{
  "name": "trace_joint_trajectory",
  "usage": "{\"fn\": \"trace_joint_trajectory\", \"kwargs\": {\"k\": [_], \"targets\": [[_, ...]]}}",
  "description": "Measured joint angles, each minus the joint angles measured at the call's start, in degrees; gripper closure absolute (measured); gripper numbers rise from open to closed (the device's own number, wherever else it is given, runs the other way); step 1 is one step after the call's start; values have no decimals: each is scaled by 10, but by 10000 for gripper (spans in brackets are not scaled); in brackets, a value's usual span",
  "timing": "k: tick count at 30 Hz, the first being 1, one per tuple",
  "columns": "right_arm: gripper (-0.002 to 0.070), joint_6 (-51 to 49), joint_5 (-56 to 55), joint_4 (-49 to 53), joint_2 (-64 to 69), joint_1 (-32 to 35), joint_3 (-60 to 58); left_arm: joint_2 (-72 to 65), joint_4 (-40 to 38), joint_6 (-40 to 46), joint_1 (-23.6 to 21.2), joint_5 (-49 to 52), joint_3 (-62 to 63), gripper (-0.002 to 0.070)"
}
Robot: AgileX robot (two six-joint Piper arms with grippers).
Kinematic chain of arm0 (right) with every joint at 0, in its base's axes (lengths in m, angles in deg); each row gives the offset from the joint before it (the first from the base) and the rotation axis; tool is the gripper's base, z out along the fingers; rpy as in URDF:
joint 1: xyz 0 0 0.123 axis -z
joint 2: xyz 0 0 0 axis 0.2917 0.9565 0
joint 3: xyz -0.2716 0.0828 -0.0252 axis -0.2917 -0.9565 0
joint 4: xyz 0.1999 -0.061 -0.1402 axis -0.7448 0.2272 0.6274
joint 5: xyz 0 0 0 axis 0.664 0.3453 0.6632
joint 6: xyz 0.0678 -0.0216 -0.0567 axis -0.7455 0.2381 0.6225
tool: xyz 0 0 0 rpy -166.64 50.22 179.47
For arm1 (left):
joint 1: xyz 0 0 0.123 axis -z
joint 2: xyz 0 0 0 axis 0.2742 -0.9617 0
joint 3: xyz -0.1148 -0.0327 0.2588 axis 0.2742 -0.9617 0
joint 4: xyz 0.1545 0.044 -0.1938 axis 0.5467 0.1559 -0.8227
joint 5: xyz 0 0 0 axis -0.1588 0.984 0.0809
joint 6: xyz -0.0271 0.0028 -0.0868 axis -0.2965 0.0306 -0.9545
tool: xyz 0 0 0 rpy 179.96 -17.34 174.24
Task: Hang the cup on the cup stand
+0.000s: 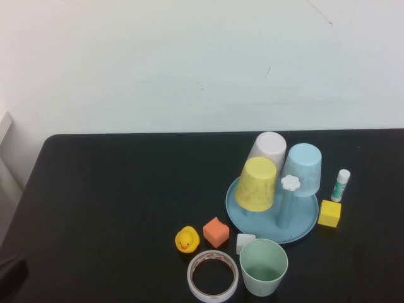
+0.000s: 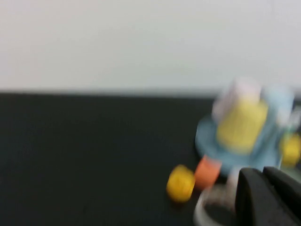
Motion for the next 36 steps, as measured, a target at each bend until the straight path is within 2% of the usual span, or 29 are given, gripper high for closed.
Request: {"fn": "trace_joint_trajectory", "kwargs": {"k": [3,7,10,16,23,26,29,32,34,36], "targets": [[678,2,0,0,0,0,0,-85,54,41,0,70,67,676],[678,10,1,0,0,0,0,-193,100,75,3,96,122,676],[678,25,1,-2,0,0,0,-272,131,79,28,107,156,676],[678,50,2,-13,0,0,0,-420,223,55,137,133,229,676],[678,63,3,-17,0,0,0,-577,380,-73,290,139,342,676],[678,78,3,-24,0,0,0,-669,417,-127,348,140,406,676],[678,89,3,-31,0,0,0,-730,423,-145,376,145,454,672],[678,93,3,-31,0,0,0,-800,424,-148,399,164,506,617],[678,95,3,-34,0,0,0,-845,422,-150,408,180,541,532],[678,95,3,-34,0,0,0,-889,406,-166,412,197,579,394]]}}
